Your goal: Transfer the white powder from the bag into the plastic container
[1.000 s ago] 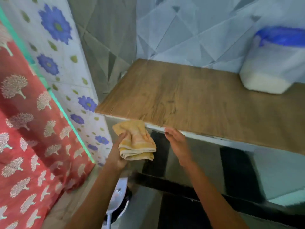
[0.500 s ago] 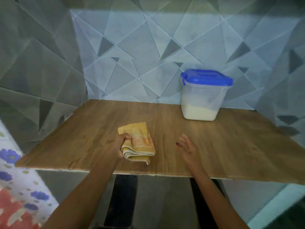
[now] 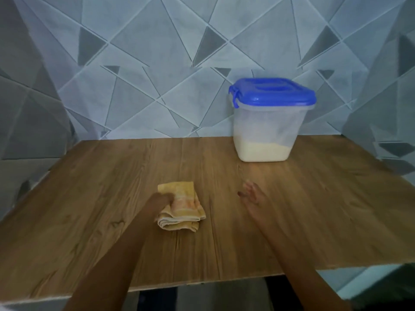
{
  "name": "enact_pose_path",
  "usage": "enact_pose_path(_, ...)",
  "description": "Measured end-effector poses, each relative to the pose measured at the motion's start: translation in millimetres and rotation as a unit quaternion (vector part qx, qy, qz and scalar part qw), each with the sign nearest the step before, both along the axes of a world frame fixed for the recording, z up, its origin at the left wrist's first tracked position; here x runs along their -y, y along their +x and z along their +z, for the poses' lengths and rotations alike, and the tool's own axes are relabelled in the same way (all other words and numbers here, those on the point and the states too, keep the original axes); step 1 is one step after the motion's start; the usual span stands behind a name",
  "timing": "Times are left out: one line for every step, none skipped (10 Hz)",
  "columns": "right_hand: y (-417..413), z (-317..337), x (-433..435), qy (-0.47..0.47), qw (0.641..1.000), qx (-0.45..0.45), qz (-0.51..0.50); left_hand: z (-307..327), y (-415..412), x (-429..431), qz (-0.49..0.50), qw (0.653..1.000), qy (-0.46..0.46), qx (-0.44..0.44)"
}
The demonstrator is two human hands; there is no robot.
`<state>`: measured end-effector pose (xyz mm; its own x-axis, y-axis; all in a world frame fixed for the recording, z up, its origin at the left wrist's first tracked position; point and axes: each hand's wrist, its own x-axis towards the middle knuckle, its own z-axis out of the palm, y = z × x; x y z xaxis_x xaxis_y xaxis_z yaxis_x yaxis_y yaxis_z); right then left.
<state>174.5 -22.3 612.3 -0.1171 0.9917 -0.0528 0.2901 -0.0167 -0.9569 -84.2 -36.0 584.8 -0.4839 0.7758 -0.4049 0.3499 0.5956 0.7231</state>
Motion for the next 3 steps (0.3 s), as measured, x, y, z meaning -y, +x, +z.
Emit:
enact_pose_path(0,-5,-6,-0.005,1.000,-0.001,0.006,8,-14,-2,-0.055,0.978,-0.054,-0.196)
enact_pose_path(0,-2,2,0.003,1.000,-0.003,0.007,20,-11,11,-0.053,0.972,-0.057,-0.223)
enact_pose_path(9,14,16,0.038,0.999,0.012,0.005,34,7,25,-0.057,0.968,0.020,-0.242)
